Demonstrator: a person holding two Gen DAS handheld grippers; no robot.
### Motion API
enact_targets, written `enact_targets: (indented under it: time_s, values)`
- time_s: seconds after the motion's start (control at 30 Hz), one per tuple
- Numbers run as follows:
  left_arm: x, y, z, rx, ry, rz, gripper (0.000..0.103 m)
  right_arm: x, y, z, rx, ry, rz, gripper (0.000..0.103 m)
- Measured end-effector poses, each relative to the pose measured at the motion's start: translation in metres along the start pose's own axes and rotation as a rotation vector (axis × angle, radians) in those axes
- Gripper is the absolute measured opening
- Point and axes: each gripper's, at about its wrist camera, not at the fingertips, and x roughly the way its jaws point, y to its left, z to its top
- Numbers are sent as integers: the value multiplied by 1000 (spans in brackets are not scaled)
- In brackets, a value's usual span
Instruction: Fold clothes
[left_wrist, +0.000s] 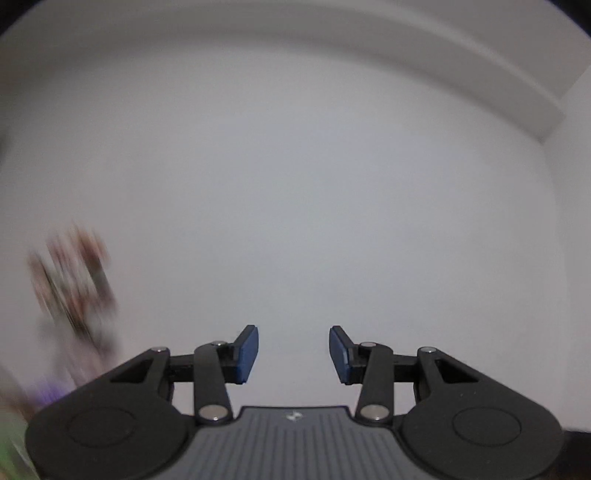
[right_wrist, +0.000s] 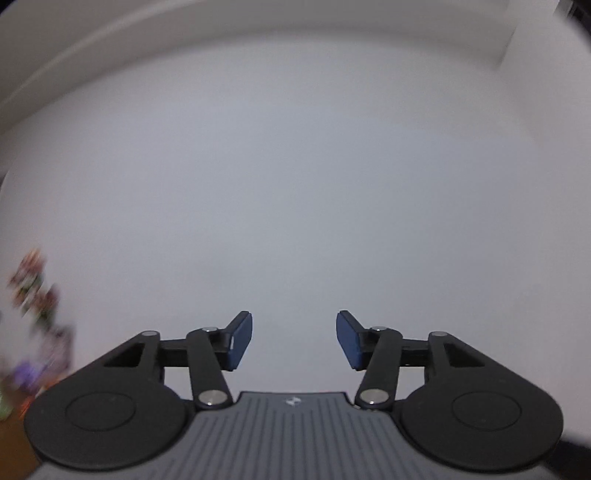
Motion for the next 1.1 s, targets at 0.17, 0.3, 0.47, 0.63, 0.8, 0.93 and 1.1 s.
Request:
enact_targets:
  time_s: [0.17,0.3,0.47,0.63,0.8,0.93,1.1]
  values:
    - [-10,23,84,33,-102,104,40,-46,-64,76,5,-128,-154,59]
    - [6,33,137,65,-127,188,40,-70,-105,118,-11,-156,-257,67]
    - [8,34,207,210,-106,284,40,-95,-148,163,-37,-123,-365,70]
    - [-27,26,271,329,-127,335,41,-107,-141,221,-63,-83,-405,77]
    - [-46,13,258,291,1,135,50,-118,-130,219,-26,47,-159,84]
    - [-51,-6,148,311,256,-69,56,-109,-90,119,-44,220,121,97]
    - [-86,-34,-32,398,527,-299,65,-92,-4,-76,-19,436,434,99]
